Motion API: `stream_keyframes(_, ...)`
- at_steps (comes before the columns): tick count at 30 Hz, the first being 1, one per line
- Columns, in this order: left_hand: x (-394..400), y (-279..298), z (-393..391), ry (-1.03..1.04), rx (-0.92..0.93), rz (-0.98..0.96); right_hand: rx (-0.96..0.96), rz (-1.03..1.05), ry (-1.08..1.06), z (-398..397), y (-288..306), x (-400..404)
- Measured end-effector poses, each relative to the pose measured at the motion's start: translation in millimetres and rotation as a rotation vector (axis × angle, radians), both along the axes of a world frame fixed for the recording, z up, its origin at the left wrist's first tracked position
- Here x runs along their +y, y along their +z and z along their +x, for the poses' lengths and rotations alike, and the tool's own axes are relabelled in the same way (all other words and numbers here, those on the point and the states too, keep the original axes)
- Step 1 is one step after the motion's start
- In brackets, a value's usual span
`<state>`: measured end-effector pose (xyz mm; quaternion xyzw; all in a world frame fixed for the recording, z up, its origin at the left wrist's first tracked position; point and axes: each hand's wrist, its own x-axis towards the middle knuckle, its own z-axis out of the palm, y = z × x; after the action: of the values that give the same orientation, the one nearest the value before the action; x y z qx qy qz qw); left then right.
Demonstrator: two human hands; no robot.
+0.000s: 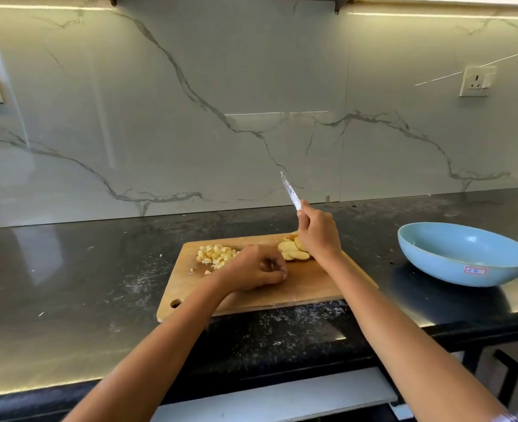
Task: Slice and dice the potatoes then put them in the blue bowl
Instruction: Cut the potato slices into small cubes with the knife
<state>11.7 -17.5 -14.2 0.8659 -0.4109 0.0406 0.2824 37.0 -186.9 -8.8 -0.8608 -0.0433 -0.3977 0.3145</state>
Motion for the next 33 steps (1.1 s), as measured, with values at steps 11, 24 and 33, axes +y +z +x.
stream_keyframes(11,45,7,27,0.421,-0.213,-0.033,-0.024,-0.009,-0.024,4,-4,-10)
stream_keyframes(24,61,7,20,0.401,-0.155,-0.032,-0.04,0.006,-0.032,0,-4,-13)
stream_keyframes(33,12,6,11,0.367,-0.351,-0.123,-0.026,0.013,-0.036,2,-4,-13)
